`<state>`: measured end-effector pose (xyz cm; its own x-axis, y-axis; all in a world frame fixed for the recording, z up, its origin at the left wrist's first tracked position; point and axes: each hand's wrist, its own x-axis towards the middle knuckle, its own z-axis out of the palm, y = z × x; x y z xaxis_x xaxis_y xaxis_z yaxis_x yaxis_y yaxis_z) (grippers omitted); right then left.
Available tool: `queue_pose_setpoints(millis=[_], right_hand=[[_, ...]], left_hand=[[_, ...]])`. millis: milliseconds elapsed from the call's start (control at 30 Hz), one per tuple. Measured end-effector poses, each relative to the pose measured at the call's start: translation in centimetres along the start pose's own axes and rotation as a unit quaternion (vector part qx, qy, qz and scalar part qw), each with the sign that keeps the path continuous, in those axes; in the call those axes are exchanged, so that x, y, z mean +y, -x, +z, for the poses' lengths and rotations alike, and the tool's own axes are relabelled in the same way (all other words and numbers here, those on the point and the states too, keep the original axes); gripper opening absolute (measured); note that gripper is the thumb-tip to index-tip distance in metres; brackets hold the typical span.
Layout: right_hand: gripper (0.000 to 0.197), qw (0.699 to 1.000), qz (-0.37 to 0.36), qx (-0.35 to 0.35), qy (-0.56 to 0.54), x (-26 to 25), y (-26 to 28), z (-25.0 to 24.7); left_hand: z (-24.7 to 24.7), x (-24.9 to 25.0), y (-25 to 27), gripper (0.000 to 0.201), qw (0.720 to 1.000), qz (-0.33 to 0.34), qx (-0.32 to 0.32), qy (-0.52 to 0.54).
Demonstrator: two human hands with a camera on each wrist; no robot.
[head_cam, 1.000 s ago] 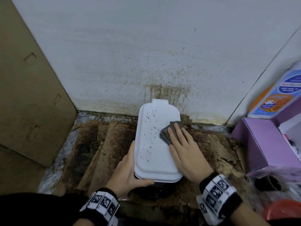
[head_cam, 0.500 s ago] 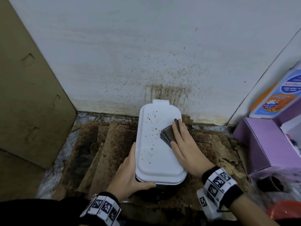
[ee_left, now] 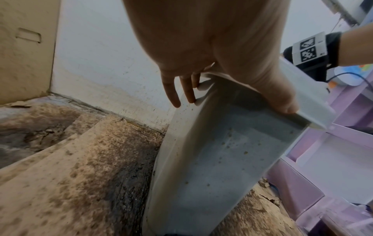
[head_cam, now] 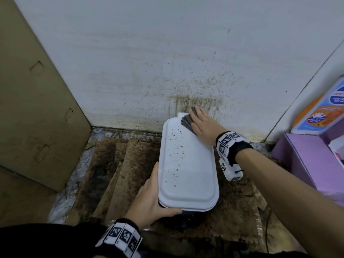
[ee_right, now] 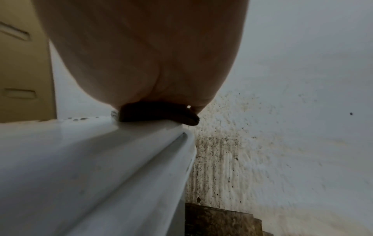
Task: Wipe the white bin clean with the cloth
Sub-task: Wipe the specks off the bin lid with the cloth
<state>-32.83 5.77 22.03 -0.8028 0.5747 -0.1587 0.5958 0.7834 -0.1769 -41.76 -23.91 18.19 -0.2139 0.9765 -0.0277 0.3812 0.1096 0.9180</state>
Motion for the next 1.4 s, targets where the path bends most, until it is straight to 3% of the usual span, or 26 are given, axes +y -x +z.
queue_pose_setpoints(millis=[200, 567, 667, 833, 1167, 1400], right_hand=[[0.058, 0.999, -0.012, 0.032, 0.007, -0.1, 3.0, 1.6], [0.059, 0.996, -0.005, 0.094, -0.010, -7.2, 17.4, 4.7], [0.059, 0.995, 0.005, 0.099, -0.004, -8.2, 19.2, 5.1], [0.060, 0.997, 0.000, 0.080, 0.009, -7.0, 17.1, 4.4], [0.058, 0.999, 0.026, 0.025, -0.004, -2.4, 5.8, 1.5], [0.058, 0.998, 0.002, 0.048, -0.039, -3.1, 9.2, 3.1]], left_hand=[[0.2, -0.8, 0.1, 0.136, 1.000, -0.018, 0.001, -0.017], [0.5, -1.8, 0.3, 0.141, 0.999, -0.033, -0.002, -0.041], [0.5, -2.1, 0.3, 0.141, 0.999, -0.034, -0.001, -0.037], [0.5, -1.9, 0.1, 0.139, 0.999, -0.026, 0.001, -0.028], [0.4, -1.4, 0.1, 0.136, 1.000, -0.024, 0.002, -0.002], [0.4, -1.6, 0.1, 0.140, 0.999, -0.023, 0.001, -0.027]])
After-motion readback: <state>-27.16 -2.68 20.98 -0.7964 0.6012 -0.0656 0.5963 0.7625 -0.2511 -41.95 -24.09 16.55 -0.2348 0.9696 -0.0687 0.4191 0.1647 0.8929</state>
